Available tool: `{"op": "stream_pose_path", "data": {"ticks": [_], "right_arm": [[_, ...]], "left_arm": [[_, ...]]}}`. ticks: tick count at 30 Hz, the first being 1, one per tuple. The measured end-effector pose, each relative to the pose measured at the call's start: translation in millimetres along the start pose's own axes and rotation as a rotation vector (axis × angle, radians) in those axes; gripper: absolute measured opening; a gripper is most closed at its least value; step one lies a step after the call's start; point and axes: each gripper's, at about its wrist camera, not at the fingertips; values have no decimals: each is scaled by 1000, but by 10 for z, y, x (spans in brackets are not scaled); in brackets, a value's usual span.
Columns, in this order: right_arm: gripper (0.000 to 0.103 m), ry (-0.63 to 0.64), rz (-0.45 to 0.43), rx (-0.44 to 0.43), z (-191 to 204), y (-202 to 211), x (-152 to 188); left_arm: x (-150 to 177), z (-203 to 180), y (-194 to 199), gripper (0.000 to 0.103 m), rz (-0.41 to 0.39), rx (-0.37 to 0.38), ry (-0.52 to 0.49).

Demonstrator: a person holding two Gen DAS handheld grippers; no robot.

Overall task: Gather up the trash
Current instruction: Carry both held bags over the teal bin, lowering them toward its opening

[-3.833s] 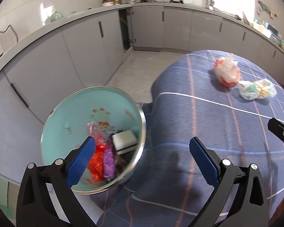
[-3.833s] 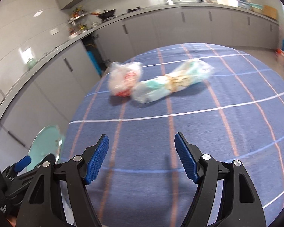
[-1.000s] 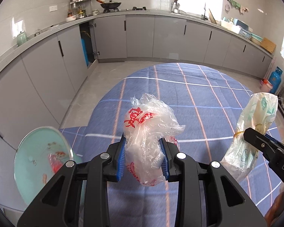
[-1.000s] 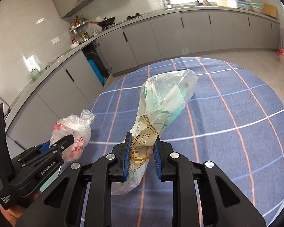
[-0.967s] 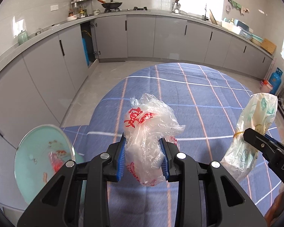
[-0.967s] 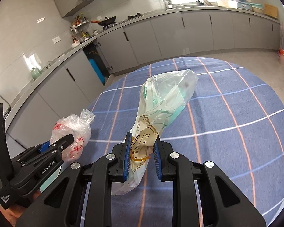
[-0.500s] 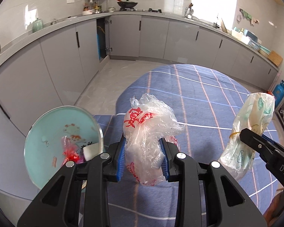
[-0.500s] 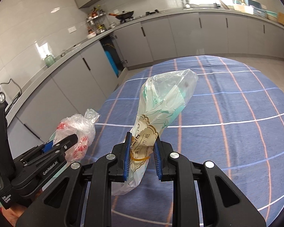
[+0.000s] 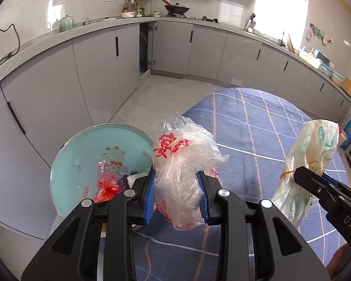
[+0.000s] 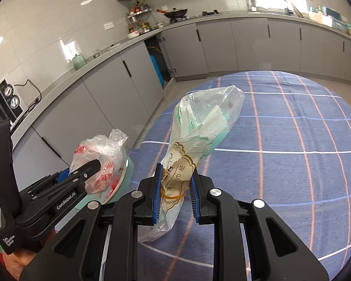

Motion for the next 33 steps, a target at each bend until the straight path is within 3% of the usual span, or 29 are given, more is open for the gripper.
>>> {"op": "stream_pose_path", "data": {"ticks": [33], "right_arm": [[22, 213, 75, -142, 1205, -432, 52]], "left_arm": [[175, 1195, 163, 31, -17, -142, 201]]}}
Point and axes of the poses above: each gripper's, at about its wrist camera, not at the fingertips, and y roughly against the way its jaws point, z to its left, x to its underside, and after that the axes turned 6 degrees about z, right-handed
